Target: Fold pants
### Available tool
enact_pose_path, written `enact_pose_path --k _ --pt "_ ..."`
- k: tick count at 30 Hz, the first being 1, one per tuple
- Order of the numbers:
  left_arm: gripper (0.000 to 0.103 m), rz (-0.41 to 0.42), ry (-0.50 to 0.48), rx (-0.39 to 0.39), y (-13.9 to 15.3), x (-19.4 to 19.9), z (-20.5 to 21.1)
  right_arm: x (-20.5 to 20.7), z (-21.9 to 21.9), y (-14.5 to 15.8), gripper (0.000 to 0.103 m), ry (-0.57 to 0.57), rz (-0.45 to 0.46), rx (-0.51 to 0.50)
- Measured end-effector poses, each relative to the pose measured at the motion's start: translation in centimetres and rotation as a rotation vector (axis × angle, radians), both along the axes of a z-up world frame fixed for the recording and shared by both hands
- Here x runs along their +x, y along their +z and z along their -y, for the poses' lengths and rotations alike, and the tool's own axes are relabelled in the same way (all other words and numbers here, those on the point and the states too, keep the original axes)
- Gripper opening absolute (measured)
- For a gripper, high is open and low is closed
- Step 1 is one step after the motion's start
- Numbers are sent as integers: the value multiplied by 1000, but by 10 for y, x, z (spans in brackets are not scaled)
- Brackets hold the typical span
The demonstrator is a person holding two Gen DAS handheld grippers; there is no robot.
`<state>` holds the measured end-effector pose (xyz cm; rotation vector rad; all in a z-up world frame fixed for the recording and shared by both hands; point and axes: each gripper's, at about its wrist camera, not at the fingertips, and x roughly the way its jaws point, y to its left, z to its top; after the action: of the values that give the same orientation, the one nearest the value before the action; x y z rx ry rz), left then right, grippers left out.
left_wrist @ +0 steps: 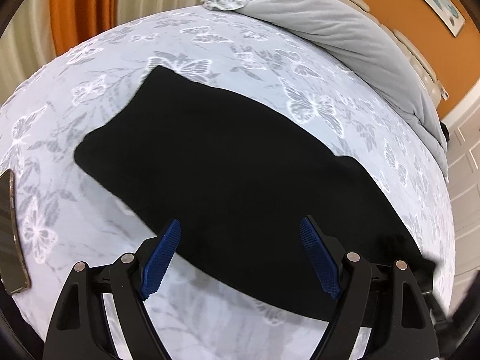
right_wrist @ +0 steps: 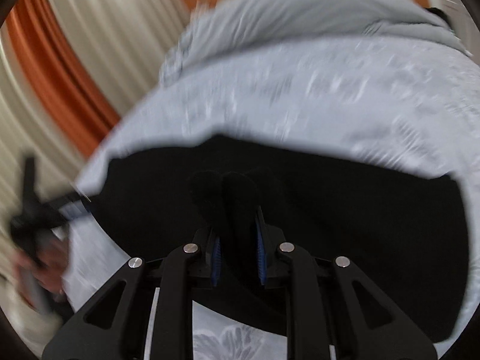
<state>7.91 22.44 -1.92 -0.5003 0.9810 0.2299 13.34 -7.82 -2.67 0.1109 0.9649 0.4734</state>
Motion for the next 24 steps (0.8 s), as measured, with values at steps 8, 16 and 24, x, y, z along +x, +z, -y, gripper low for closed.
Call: enact_pose_path --k 8,16,24 --pt "80 -29 39 -5 -6 -8 -35 -13 -18 -6 39 40 87 -146" --pt "80 -12 29 -68 -2 -11 -30 -28 -39 72 16 18 312 -45" --pt "83 -9 58 -162 -10 -9 -55 -24 -20 58 69 16 205 -99"
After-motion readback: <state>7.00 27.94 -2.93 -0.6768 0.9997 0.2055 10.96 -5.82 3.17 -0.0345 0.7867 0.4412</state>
